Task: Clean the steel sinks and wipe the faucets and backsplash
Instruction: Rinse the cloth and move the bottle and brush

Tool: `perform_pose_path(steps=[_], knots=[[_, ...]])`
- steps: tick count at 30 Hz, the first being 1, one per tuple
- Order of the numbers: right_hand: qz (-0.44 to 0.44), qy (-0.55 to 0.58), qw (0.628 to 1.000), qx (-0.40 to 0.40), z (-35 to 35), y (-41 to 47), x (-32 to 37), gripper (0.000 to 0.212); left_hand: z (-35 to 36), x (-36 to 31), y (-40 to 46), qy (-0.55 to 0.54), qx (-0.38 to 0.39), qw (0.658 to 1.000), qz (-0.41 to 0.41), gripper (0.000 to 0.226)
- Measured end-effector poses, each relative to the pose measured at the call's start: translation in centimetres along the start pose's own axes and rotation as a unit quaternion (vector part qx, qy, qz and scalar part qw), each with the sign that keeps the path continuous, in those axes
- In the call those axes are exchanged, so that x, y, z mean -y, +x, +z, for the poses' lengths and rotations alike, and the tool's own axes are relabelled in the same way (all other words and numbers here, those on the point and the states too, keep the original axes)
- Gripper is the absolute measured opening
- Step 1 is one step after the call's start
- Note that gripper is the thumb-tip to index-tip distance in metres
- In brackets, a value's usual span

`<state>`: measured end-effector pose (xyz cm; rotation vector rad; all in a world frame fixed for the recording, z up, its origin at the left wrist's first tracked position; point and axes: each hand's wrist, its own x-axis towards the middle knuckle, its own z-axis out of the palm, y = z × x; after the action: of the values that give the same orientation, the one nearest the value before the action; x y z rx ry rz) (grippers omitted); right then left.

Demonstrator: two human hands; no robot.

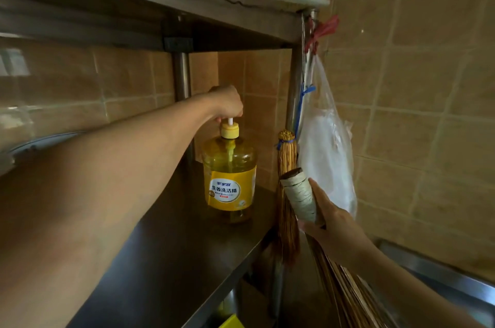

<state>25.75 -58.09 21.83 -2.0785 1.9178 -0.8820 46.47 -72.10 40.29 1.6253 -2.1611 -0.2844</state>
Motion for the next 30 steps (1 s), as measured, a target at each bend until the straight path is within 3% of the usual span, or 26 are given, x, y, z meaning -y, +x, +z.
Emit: perform_pose_path(steps=[16, 24, 30], knots=[[-0.044, 0.004, 0.999, 0.003, 0.9, 1.2, 2.2, 0.082, 0.9, 1.7, 1.4, -0.015, -0.018, 1.0, 0.003, 0.024], [-0.066, -0.041, 0.996, 0.046, 2.1, 2.7, 5.9, 0.085, 0.2, 3.8, -1.1, -0.153, -0.048, 0.987, -0.007, 0.053], [-0.087, -0.119, 0.985, 0.091, 5.0, 4.6, 11.2, 0.079, 1.0, 9.1, -4.6, -0.187, -0.053, 0.977, -0.082, 0.051]])
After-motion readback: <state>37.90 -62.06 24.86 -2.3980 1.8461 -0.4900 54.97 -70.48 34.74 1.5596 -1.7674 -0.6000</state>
